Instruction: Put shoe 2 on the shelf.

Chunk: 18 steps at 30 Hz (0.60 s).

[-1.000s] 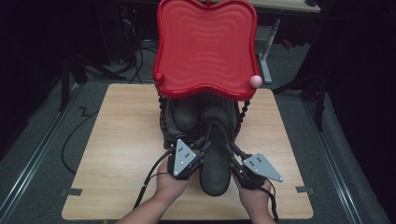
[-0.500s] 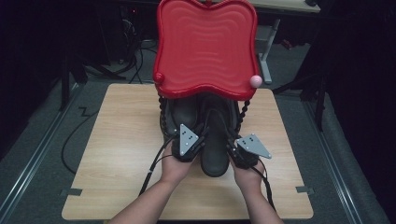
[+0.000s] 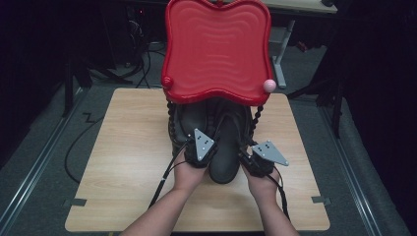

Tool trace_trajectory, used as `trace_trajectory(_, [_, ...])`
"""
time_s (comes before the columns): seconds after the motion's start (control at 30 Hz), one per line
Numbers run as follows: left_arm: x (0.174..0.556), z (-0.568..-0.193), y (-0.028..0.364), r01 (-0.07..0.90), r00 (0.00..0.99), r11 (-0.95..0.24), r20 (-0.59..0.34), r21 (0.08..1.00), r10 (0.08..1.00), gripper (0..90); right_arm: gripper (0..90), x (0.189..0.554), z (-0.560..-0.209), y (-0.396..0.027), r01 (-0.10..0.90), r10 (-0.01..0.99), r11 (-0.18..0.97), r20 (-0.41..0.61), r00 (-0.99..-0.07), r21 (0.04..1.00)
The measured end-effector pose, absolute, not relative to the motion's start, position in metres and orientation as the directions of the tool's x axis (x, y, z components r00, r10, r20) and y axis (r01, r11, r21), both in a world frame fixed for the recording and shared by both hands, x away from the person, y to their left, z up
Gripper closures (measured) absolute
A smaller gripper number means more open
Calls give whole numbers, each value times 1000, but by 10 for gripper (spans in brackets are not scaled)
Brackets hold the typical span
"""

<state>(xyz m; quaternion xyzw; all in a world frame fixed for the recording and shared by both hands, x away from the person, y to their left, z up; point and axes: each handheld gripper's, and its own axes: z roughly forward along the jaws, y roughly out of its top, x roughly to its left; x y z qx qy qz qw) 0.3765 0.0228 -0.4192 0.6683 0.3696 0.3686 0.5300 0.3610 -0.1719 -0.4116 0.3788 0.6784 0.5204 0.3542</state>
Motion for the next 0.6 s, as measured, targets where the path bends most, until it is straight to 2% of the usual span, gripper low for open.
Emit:
trace_trajectory(0.23, [378,-419,23,120,427,-144,80,982,901,809,772,330,-416,-175,131,863,167,-81,-498,977])
trace_trajectory(0.4, [378,-419,23,125,423,-146,80,981,903,809,811,299,-427,-174,149,845,153,-51,-532,977])
trace_trajectory(0.6, [378,-418,22,130,414,-141,75,981,907,810,898,264,-453,-160,176,806,238,-93,-584,955])
